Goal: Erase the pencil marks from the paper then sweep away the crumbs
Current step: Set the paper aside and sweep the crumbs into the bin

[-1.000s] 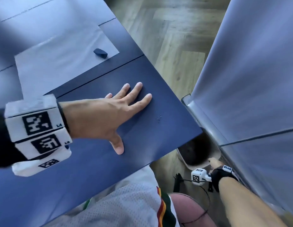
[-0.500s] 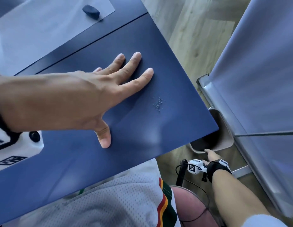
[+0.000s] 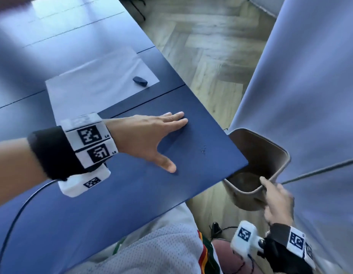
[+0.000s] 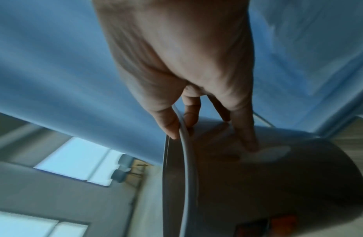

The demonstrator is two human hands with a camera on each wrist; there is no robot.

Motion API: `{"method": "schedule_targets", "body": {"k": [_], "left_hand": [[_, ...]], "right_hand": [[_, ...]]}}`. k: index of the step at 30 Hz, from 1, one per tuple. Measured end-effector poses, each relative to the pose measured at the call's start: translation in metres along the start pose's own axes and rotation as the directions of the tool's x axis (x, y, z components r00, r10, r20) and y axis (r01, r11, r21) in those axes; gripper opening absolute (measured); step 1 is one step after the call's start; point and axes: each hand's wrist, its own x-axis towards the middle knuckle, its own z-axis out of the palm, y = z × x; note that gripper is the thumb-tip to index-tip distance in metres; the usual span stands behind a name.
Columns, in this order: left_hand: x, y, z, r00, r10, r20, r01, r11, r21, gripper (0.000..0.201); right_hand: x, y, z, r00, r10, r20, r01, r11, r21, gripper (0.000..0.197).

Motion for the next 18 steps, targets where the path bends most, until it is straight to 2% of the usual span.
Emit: {"method": "schedule_targets", "body": {"k": [2, 3, 6, 9, 13, 18], "left_hand": [[-0.004, -0.013, 0.004, 0.999, -0.036, 0.013, 0.037, 0.996, -0.078, 0.108], [-0.016, -0.02, 0.006, 0.999, -0.042, -0.006, 0.041, 0.997, -0.06, 0.104], [-0.009, -0.032, 0.027, 0.998, -0.064, 0.03, 0.064, 0.998, -0.011, 0.107], [-0.002, -0.024, 0.037, 1.0, -0.007, -0.012, 0.008, 0.999, 0.048, 0.117], [0.007, 0.02, 0.039, 0.994, 0.107, -0.01, -0.105, 0.987, 0.125, 0.117], [0.014, 0.081, 0.054, 0.959, 0.278, -0.05, -0.26, 0.939, 0.227, 0.118]], "right_hand": [[-0.039, -0.01, -0.012, 0.995, -0.099, -0.002, 0.099, 0.995, -0.005, 0.028], [-0.069, -0.016, -0.017, 0.986, -0.165, -0.019, 0.165, 0.986, -0.002, 0.032], [-0.107, -0.018, -0.026, 0.97, -0.233, -0.065, 0.234, 0.972, 0.014, 0.03], [-0.141, -0.017, -0.03, 0.979, -0.193, -0.059, 0.199, 0.972, 0.122, 0.025], [-0.166, -0.015, -0.034, 0.993, -0.115, 0.002, 0.11, 0.953, 0.283, 0.026], [-0.188, -0.011, -0.03, 0.994, -0.089, 0.064, 0.066, 0.954, 0.293, 0.028]]}}
